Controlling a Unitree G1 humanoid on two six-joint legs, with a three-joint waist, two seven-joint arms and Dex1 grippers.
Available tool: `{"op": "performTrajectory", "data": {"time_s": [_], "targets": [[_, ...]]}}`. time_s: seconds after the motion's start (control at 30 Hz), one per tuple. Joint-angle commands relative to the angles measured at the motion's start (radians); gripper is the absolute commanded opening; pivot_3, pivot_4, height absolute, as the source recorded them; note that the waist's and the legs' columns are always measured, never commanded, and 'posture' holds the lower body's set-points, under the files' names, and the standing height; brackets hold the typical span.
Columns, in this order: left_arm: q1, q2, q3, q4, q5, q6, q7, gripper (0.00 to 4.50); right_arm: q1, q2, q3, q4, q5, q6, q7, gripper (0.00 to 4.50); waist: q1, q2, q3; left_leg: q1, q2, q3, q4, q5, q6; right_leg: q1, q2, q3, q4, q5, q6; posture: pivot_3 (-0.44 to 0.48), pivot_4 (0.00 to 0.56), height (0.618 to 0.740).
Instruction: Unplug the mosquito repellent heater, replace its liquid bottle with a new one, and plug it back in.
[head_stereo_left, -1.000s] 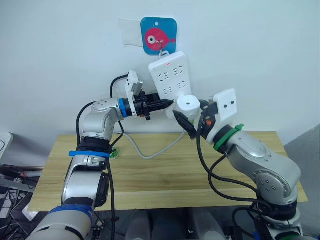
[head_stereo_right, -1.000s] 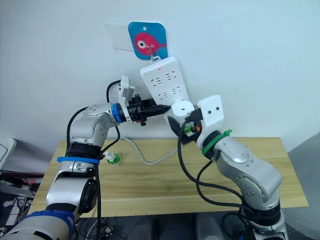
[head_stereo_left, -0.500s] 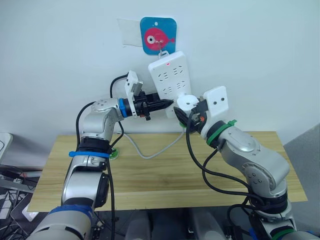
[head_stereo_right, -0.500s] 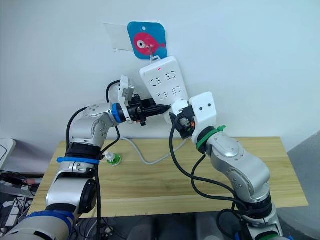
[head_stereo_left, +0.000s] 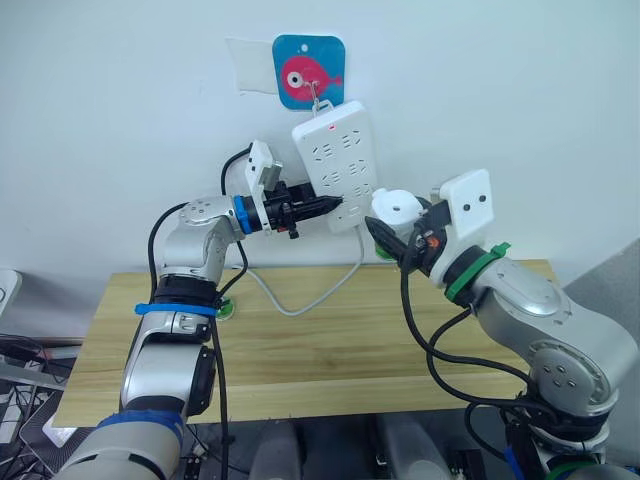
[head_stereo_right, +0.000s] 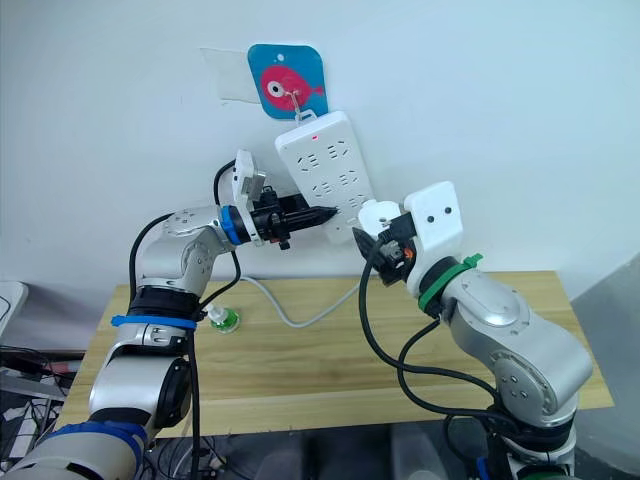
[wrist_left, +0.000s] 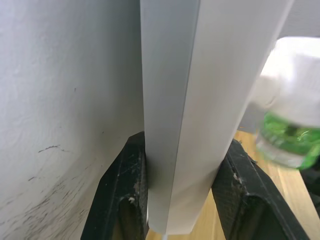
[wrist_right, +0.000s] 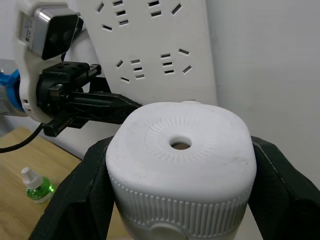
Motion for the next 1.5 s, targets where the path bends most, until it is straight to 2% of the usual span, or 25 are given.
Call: {"op": "performTrajectory", "data": {"time_s": [0.03,0.13,0.2,0.47,0.5,0.67,0.73,0.83,0.93,1.03,1.2,1.3,1.5], "targets": [[-0.012,0.024,0.045,0.007,-0.005,0.004,0.069,1.34,-0.008,-0.004,-0.051,-0.051,0.025,0.018,0.008,3.1,0.0,0.0,0.0,0.0,0.0,0.0,0.0,0.0,0.0,0.0,0.0,0.0,0.0,0.0,0.0,-0.214,0.221,0.74],[-0.004,0.03,0.048,-0.001,-0.005,0.007,0.073,1.34,0.005,-0.005,-0.068,-0.047,0.03,0.016,0.013,3.1,0.0,0.0,0.0,0.0,0.0,0.001,0.0,0.0,0.0,0.0,0.001,0.0,0.0,0.0,0.0,-0.212,0.22,0.74],[0.017,0.051,0.055,-0.023,-0.011,0.028,0.068,2.05,0.047,-0.012,-0.096,-0.029,0.033,-0.029,0.041,3.1,-0.001,0.0,0.0,0.0,0.0,0.001,0.0,0.0,0.0,0.0,0.0,0.0,0.0,0.0,0.0,-0.211,0.219,0.74],[0.169,0.155,0.098,-0.179,-0.049,0.105,0.116,4.31,0.152,0.019,-0.171,0.089,0.059,-0.19,0.116,3.1,-0.03,0.002,0.001,0.002,0.002,0.0,-0.002,0.0,0.0,0.0,0.003,0.002,0.001,0.0,0.0,-0.179,0.213,0.74],[0.195,0.168,0.105,-0.208,-0.053,0.115,0.124,4.46,0.16,0.029,-0.179,0.102,0.068,-0.201,0.121,3.1,-0.034,0.002,0.001,0.003,0.003,0.0,-0.003,0.0,0.0,0.0,0.003,0.002,0.0,0.0,0.0,-0.177,0.213,0.74],[0.433,0.266,0.178,-0.451,-0.087,0.173,0.172,4.46,0.182,0.075,-0.237,0.163,0.13,-0.212,0.105,3.1,-0.046,0.002,0.001,0.002,0.004,0.002,-0.011,0.001,-0.001,-0.005,0.003,0.006,-0.001,-0.001,-0.001,-0.159,0.212,0.74],[0.575,0.277,0.205,-0.628,-0.109,0.182,0.196,4.46,0.19,0.118,-0.288,0.198,0.195,-0.19,0.07,3.1,-0.045,0.002,0.001,-0.001,0.003,0.003,-0.015,0.004,-0.006,-0.01,0.001,0.008,-0.001,-0.001,-0.001,-0.138,0.211,0.74],[0.698,0.244,0.208,-0.856,-0.161,0.229,0.269,4.46,0.192,0.179,-0.364,0.247,0.309,-0.161,0.0,3.1,-0.025,0.002,0.001,-0.002,0.007,0.005,-0.018,0.004,-0.007,-0.011,-0.008,0.012,-0.002,-0.002,0.001,-0.12,0.211,0.74],[0.727,0.158,0.096,-1.017,-0.141,0.214,0.359,4.46,0.2,0.254,-0.461,0.324,0.513,-0.163,-0.142,3.1,0.007,0.002,0.001,-0.001,0.002,0.007,-0.017,0.004,-0.006,-0.01,-0.012,0.014,-0.002,-0.002,0.002,-0.103,0.216,0.74],[0.687,0.053,-0.045,-1.01,-0.046,0.142,0.432,4.46,0.219,0.278,-0.493,0.38,0.713,-0.196,-0.274,3.1,0.023,0.002,0.001,0.0,-0.003,0.009,-0.015,0.004,-0.006,-0.008,-0.012,0.016,-0.002,0.0,0.006,-0.102,0.219,0.74],[0.602,-0.091,-0.196,-0.841,0.072,-0.003,0.487,4.46,0.23,0.265,-0.463,0.423,0.903,-0.302,-0.426,3.1,0.013,0.002,0.001,0.001,-0.013,0.012,-0.015,0.006,-0.002,-0.009,-0.011,0.022,-0.001,0.003,0.01,-0.123,0.219,0.74],[0.553,-0.161,-0.247,-0.757,0.102,-0.061,0.498,4.46,0.237,0.249,-0.432,0.429,0.965,-0.36,-0.468,3.1,0.002,0.002,0.001,0.001,-0.013,0.011,-0.015,0.006,-0.001,-0.009,-0.011,0.022,-0.002,0.003,0.01,-0.14,0.218,0.74],[0.512,-0.223,-0.284,-0.677,0.105,-0.108,0.479,4.46,0.266,0.199,-0.354,0.4,1.021,-0.443,-0.508,3.1,-0.009,0.002,0.001,0.0,-0.013,0.012,-0.016,0.006,-0.001,-0.01,-0.01,0.023,-0.002,0.002,0.01,-0.169,0.214,0.74]]}}
